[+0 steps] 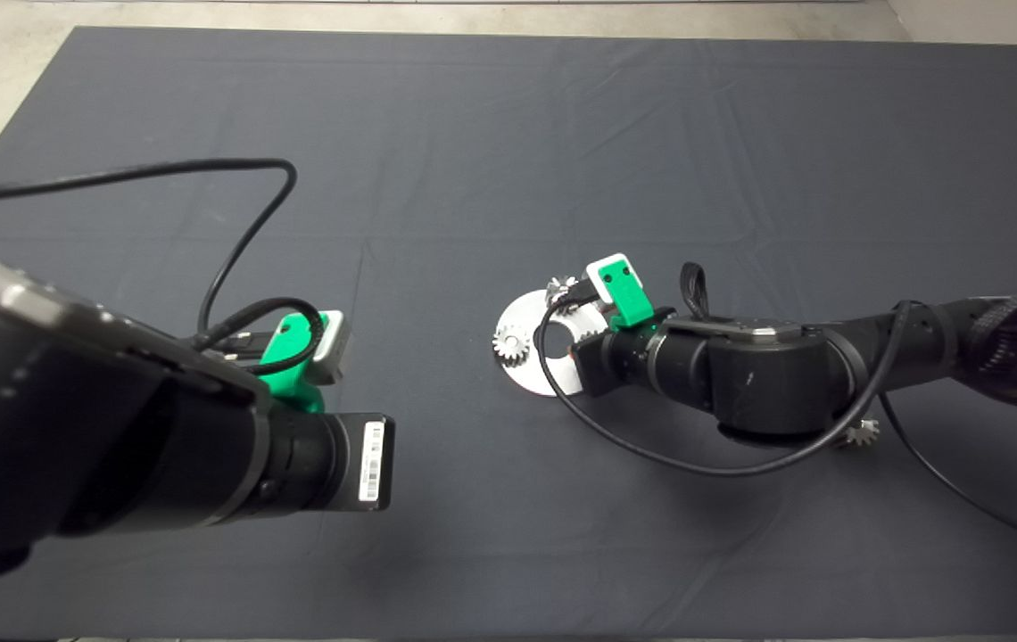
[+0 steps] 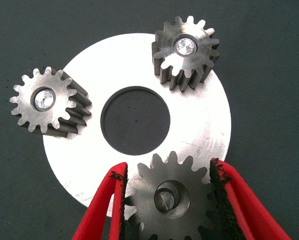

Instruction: Remove an incorrectly installed larger gear and replace it with the correct smaller gear

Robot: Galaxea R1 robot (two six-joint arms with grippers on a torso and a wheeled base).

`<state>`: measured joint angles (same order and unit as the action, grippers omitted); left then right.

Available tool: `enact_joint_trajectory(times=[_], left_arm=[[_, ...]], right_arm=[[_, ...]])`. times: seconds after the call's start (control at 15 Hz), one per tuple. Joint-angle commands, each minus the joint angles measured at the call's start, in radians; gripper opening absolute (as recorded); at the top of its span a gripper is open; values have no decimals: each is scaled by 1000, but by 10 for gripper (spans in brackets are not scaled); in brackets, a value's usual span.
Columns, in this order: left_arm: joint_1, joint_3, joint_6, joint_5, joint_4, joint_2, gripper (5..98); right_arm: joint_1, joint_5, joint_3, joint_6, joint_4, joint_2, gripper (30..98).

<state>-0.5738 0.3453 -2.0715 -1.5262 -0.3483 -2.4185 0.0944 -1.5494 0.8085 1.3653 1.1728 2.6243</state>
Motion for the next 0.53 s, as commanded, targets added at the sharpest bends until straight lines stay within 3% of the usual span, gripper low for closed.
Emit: enact_joint_trajectory(times=[0.0,0.47], left_arm=[[-3,1,-6,-72,-15,2,53],[-1,15,-4,-74,-26,8,53]], right_arm=[[-32,-69,-4,0,64,1,349],[-30,-72,-48,1,64,-14,348]])
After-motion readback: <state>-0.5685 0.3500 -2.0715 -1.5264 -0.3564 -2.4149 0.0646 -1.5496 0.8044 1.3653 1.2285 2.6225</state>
